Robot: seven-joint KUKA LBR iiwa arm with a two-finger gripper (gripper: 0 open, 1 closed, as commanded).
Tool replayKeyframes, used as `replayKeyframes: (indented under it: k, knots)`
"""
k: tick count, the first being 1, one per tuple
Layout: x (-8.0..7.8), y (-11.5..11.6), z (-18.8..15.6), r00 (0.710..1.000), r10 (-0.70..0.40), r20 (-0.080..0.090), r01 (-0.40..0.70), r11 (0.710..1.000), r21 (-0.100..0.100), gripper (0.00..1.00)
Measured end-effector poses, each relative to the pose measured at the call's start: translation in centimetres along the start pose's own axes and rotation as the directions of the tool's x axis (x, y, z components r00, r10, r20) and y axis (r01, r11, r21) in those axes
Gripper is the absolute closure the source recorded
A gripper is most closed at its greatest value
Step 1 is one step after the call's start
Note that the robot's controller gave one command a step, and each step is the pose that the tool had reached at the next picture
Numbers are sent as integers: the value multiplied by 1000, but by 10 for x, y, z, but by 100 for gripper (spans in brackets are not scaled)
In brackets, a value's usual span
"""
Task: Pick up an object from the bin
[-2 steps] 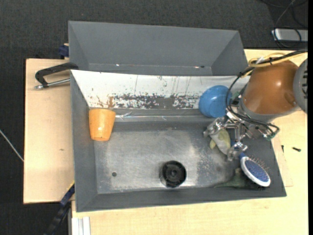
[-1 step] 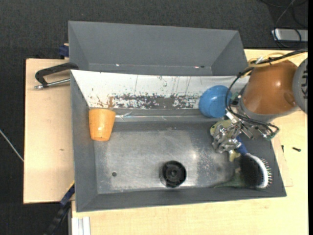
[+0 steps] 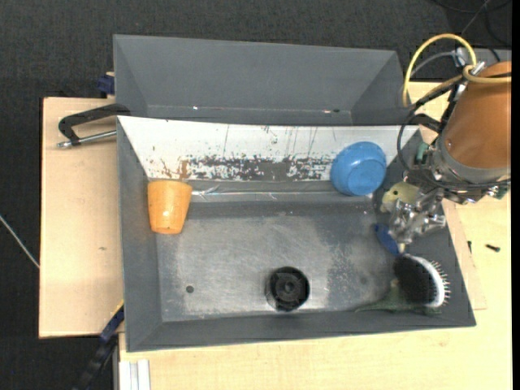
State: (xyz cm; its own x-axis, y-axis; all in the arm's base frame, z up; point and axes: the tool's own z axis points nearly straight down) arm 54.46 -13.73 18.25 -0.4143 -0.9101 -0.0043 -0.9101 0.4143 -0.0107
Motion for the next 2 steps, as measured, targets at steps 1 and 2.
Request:
replayKeyframes:
  k: [1,2]
  knots:
    - [0,1,2,1000,0,0,0,1000,-6,0]
    - [-12,14,108,934,-356,19,356,934,1,0]
